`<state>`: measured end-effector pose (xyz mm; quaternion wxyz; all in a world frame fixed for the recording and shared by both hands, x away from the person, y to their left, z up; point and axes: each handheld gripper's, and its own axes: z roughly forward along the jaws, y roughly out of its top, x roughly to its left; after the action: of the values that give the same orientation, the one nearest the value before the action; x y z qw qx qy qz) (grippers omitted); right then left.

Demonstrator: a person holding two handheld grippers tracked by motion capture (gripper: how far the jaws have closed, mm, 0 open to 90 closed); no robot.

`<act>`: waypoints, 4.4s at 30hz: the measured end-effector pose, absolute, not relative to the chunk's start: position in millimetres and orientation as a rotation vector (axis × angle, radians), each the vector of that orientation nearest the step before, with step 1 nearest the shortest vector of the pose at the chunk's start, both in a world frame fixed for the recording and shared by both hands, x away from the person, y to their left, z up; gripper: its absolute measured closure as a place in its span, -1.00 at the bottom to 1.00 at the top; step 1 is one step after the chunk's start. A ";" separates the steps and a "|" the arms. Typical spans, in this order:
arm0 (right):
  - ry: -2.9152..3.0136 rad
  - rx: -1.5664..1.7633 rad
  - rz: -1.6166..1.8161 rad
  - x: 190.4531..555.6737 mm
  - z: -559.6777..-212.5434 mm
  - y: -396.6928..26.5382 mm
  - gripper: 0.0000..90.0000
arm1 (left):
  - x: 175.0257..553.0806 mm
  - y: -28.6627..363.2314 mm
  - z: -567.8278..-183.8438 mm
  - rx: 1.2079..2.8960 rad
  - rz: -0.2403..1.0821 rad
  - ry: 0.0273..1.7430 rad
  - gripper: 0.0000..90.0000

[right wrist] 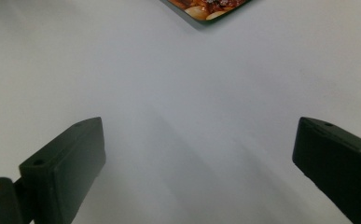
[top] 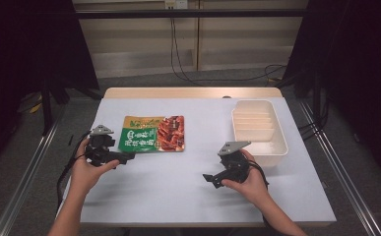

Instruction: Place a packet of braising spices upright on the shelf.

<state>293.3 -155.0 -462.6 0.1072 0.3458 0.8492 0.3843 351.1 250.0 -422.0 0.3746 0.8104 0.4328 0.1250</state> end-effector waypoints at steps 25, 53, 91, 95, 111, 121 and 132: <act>2.527 0.999 1.157 291.6 -462.7 -149.9 -0.94 | 394.7 282.6 -427.4 1.941 0.161 1.363 -0.81; 2.541 0.992 1.144 291.8 -464.8 -147.4 -0.93 | 440.2 279.8 -460.0 1.974 -0.026 1.551 -0.32; 2.563 0.975 1.136 294.6 -465.5 -141.7 -0.92 | 440.8 264.1 -425.9 1.878 -0.228 1.490 1.00; 2.578 0.974 1.135 296.1 -465.2 -137.2 -0.92 | 441.1 257.1 -403.8 1.932 -0.200 1.445 1.00; 2.591 0.961 1.122 303.0 -456.9 -132.5 -0.91 | 438.3 226.8 -334.5 2.056 -0.136 1.350 1.00; 2.617 0.920 1.119 316.2 -433.5 -127.8 -0.91 | 435.7 207.3 -297.5 2.220 -0.123 1.206 1.00; 2.599 0.860 1.080 341.1 -396.9 -121.2 -0.91 | 421.9 186.4 -278.6 2.277 -0.147 1.083 1.00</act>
<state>341.1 -121.2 -396.9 0.0989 0.2909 0.8788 0.3653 421.9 186.4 -278.6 0.3029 0.8592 0.4087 -0.0555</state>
